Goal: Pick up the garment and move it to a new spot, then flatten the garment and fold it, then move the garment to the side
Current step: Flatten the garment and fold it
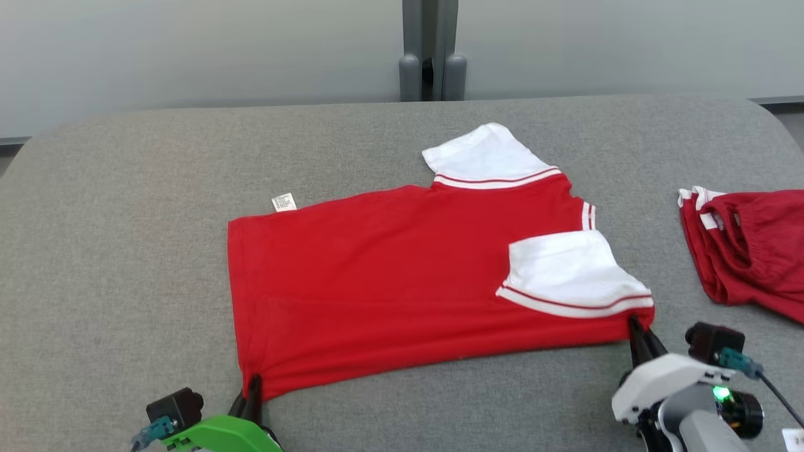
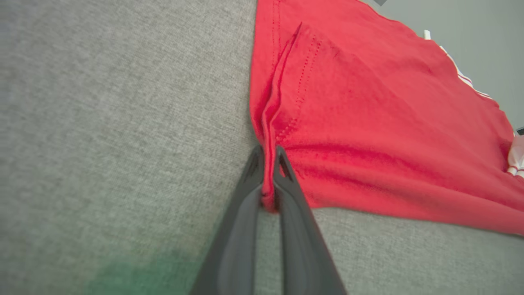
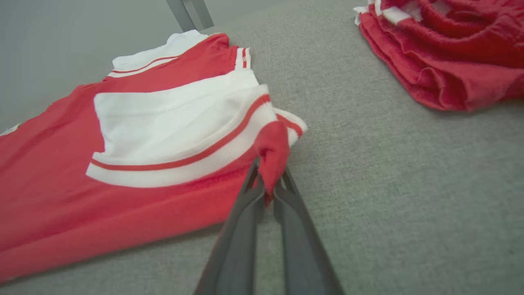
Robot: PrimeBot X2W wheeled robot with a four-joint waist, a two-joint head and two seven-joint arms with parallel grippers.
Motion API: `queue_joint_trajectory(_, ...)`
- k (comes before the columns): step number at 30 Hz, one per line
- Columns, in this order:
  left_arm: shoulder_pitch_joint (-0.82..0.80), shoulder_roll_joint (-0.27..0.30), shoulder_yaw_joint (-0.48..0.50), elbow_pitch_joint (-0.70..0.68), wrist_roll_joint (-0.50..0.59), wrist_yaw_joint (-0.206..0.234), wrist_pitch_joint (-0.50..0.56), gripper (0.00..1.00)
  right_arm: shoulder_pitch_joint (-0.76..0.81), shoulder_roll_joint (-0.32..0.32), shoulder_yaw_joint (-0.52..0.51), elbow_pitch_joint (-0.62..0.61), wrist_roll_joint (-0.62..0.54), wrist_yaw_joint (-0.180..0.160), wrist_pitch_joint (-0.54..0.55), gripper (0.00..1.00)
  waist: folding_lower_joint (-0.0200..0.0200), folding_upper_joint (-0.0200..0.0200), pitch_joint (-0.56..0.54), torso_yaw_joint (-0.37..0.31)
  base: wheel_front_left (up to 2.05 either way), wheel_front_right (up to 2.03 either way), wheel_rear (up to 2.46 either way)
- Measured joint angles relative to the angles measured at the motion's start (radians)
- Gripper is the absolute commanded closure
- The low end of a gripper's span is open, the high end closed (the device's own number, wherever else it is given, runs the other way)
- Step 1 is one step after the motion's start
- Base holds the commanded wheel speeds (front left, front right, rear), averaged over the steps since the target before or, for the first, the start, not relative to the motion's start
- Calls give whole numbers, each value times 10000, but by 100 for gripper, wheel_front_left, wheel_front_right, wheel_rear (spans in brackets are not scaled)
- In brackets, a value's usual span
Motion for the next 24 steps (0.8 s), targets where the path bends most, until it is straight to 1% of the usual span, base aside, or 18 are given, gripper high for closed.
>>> queue_joint_trajectory(1,34,2,-33,6,98,0,-58,91,164,-15,-13,-12,17,0,-44,81,0,0,7,12,0,0,0)
queue_joint_trajectory(2,44,2,-36,-8,155,-2,-109,0,249,-25,-25,-40,19,0,-79,0,0,0,30,18,0,0,0)
queue_joint_trajectory(5,52,12,140,-263,470,111,-203,0,313,-165,-107,-403,-50,-4,-167,0,0,0,205,64,0,0,0)
queue_joint_trajectory(8,-51,150,583,-1256,1066,364,-207,0,127,-213,-155,-934,-431,-6,-198,0,0,0,434,110,0,0,0)
queue_joint_trajectory(10,-220,205,817,-1808,1457,389,-209,0,-170,-194,-190,-1381,-635,-6,-211,0,0,0,598,125,0,0,0)
queue_joint_trajectory(12,-496,182,865,-2048,1816,389,-209,0,-518,-169,-136,-1693,-857,-6,-213,0,0,0,778,132,0,0,0)
queue_joint_trajectory(16,-1669,293,800,-1699,2094,309,-207,0,-1322,-27,255,-2017,-1254,-4,-211,0,0,0,1222,119,0,0,0)
queue_joint_trajectory(24,-4108,857,539,12,1996,84,293,0,-2752,115,1110,-2169,-1559,-6,-211,0,0,0,2267,-2,0,0,0)
